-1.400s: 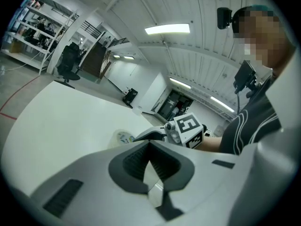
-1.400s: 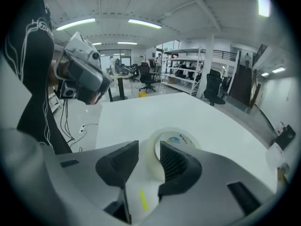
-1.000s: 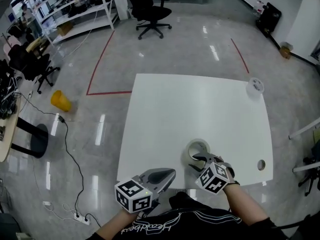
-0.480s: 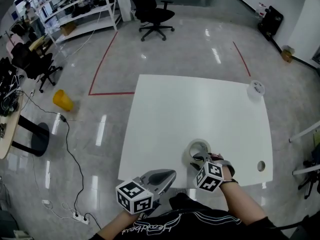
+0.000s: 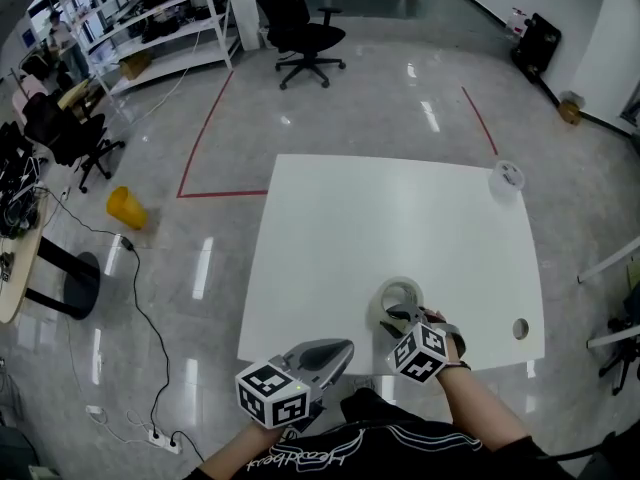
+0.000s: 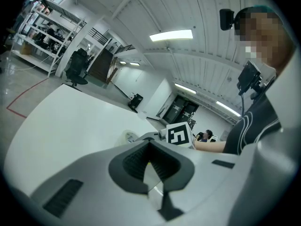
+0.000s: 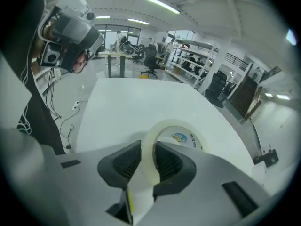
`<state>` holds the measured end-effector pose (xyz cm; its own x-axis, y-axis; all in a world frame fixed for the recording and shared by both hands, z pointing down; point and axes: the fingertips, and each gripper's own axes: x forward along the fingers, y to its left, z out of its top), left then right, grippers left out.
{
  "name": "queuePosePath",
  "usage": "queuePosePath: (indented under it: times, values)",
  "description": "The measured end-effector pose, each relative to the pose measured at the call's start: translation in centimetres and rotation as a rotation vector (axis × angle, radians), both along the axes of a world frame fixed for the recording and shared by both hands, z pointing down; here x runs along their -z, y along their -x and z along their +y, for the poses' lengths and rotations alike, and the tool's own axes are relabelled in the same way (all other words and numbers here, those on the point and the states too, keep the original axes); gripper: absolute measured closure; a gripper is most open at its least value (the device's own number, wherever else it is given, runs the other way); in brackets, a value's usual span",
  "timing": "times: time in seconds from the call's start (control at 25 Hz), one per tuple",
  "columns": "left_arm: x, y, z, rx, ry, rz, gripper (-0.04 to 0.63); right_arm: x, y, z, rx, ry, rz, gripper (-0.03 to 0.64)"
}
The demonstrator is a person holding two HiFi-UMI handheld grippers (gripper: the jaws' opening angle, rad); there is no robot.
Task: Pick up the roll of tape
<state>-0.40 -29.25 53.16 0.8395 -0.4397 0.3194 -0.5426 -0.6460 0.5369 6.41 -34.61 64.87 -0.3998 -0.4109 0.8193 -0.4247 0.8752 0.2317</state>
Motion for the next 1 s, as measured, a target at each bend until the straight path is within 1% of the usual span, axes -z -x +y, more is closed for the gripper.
queuePosePath:
  times: [0.12,0.24,0.32,0.44,0.6,0.8,1.0]
  values:
    - [0.5,-0.3,0.4,-0.006,-0.006,0.000,0.592,0.9,-0.7,-0.2,-0.090,0.010,-0.106,0.525]
    - [1.6,-0.3,0.8,-0.013,-0.027,0.001,0.592,3.0,-0.9,0.1,-0.205,0.055,-0.316,0.525]
    - [2.4,-0.1,1.0,-0.013,-0.044,0.004,0.592,5.1,-0.8,0.7,-0.268,0.069,-0.444,0.525]
    - [3.6,0.1,1.7,-0.013,-0.059,0.018,0.592,7.7,-0.9,2.1,-0.330,0.085,-0.567,0.525]
    - [5.3,-0.4,3.6,-0.034,-0.083,0.036,0.592,11.5,-1.1,5.3,-0.369,0.104,-0.728,0.525]
    - [7.7,-1.0,5.8,-0.069,-0.121,0.045,0.592,17.7,-1.2,9.0,-0.371,0.078,-0.940,0.525]
    - [11.0,-0.9,7.5,-0.092,-0.192,0.054,0.592,23.3,-1.6,11.6,-0.354,0.024,-1.078,0.525]
